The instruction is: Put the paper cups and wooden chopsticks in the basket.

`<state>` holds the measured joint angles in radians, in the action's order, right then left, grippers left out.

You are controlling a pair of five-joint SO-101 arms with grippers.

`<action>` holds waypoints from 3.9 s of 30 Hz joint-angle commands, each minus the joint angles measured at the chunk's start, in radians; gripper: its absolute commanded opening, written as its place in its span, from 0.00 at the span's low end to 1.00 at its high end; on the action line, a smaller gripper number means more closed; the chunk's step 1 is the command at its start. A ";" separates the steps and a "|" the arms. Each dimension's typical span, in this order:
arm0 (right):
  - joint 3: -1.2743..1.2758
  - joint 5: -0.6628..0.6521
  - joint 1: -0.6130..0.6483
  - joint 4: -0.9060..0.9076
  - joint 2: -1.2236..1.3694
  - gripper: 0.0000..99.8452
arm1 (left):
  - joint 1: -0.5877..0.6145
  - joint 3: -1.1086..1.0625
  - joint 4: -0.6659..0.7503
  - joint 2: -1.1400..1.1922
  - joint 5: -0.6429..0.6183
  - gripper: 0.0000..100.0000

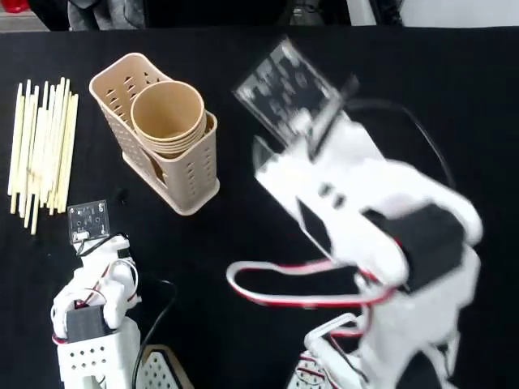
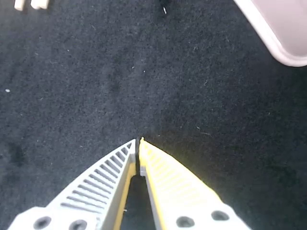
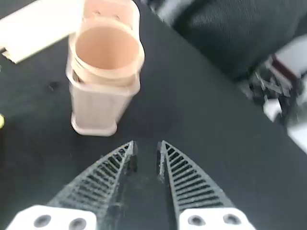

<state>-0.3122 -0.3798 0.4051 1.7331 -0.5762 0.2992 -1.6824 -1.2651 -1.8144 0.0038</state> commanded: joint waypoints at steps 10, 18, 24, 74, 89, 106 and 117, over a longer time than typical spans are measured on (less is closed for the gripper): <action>0.831 -0.014 -0.460 -0.269 -0.171 0.09 | -0.010 -0.016 -0.005 -0.002 -0.008 0.03; 1.293 0.092 -0.462 -0.790 -0.171 0.09 | -0.010 -0.016 -0.005 -0.002 -0.008 0.03; 1.419 0.169 -0.460 -0.999 -0.168 0.09 | -0.010 -0.016 -0.005 -0.002 -0.008 0.03; 1.541 0.221 -0.451 -1.092 -0.173 0.09 | 0.105 1.023 0.292 0.884 0.164 0.12; 1.540 0.221 -0.451 -1.092 -0.173 0.09 | 0.048 1.771 0.015 1.587 0.152 0.25; 1.540 0.221 -0.451 -1.094 -0.173 0.09 | 0.047 1.879 0.222 1.820 -0.130 0.25; 1.538 0.221 -0.451 -1.094 -0.173 0.09 | -0.061 1.899 0.186 1.929 -0.132 0.13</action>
<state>1.2329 -0.1603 -0.0460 0.6575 -0.7296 0.2869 0.1772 -1.0595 0.1189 -0.1204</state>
